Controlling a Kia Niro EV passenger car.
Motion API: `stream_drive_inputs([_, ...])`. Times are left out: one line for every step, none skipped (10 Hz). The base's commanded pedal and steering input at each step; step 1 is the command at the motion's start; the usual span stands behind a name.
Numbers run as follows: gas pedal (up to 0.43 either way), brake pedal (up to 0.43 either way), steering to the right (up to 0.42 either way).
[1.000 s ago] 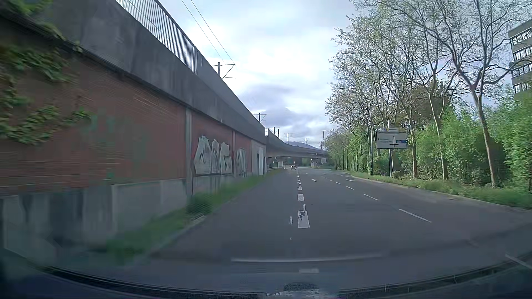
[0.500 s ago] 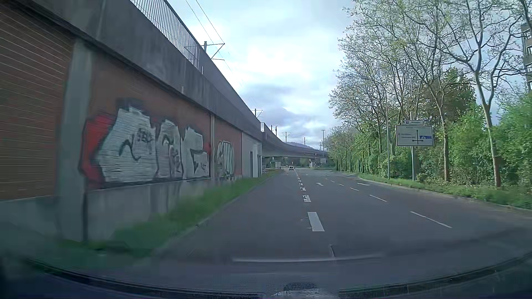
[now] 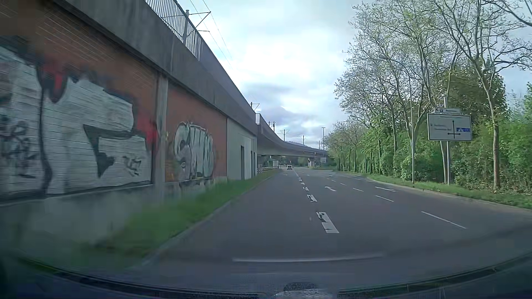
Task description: Follow the waypoints while adhering to traffic rules and regulations
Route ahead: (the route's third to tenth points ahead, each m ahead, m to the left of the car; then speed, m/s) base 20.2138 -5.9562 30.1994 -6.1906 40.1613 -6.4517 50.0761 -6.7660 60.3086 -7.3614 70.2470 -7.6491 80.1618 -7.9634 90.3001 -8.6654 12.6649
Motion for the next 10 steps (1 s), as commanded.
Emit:
stream_drive_inputs([0.047, 0.0, 0.007])
stream_drive_inputs([0.039, 0.0, 0.007])
stream_drive_inputs([0.028, 0.0, 0.008])
stream_drive_inputs([0.02, 0.0, 0.007])
stream_drive_inputs([0.02, 0.0, 0.007])
stream_drive_inputs([0.02, 0.0, 0.007])
stream_drive_inputs([0.02, 0.0, 0.007])
stream_drive_inputs([0.02, 0.0, 0.007])
stream_drive_inputs([0.02, 0.0, 0.008])
stream_drive_inputs([0.02, 0.0, 0.007])
